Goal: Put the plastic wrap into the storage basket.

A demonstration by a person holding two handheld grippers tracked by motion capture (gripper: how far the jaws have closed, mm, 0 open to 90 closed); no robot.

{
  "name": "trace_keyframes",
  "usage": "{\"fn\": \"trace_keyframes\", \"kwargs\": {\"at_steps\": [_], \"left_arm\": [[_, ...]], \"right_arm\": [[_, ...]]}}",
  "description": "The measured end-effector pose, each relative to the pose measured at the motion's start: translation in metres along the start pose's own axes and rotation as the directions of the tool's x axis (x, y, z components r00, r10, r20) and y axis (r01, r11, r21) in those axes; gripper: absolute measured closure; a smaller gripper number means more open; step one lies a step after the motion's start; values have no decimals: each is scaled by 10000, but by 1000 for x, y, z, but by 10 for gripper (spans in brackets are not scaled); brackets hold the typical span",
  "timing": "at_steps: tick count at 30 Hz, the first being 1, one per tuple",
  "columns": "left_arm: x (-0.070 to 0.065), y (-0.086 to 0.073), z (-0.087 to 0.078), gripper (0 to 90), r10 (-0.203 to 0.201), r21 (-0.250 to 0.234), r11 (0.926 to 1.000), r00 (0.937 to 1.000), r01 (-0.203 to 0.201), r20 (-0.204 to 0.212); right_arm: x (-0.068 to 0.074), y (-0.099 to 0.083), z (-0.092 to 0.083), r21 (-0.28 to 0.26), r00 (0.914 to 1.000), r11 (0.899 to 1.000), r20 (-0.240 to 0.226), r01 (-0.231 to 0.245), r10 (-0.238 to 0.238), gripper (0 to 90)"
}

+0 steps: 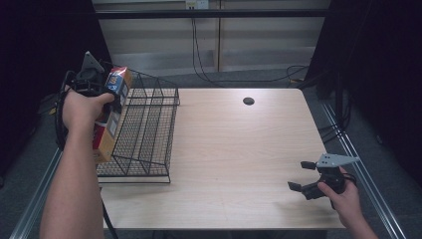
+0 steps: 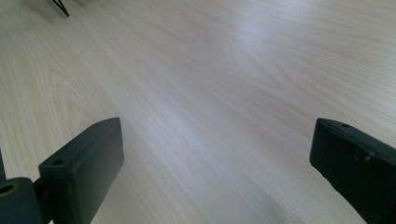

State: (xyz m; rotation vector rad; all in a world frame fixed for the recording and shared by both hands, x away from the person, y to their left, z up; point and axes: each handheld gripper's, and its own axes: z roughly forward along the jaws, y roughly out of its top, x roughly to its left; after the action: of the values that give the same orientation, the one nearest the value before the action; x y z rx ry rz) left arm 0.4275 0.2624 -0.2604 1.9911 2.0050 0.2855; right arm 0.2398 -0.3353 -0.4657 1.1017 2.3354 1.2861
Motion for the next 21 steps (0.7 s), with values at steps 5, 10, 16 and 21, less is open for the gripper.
{"fn": "trace_keyframes", "kwargs": {"at_steps": [5,10,16,21], "left_arm": [[4,0,5,432,-29,54,10000,9999,29,-113],[7,0,10,431,-37,125,9999,9999,39,-141],[9,-1,16,432,-30,227,9997,9997,36,-246],[9,-2,22,431,-254,349,9990,9993,263,-269]], "right_arm": [[0,0,0,-7,10000,10000,16,12,-12,31],[0,0,0,5,10000,10000,7,-28,28,31],[0,-1,0,12,10000,10000,36,3,-3,31],[0,-1,0,10,10000,10000,13,-39,39,31]]}}
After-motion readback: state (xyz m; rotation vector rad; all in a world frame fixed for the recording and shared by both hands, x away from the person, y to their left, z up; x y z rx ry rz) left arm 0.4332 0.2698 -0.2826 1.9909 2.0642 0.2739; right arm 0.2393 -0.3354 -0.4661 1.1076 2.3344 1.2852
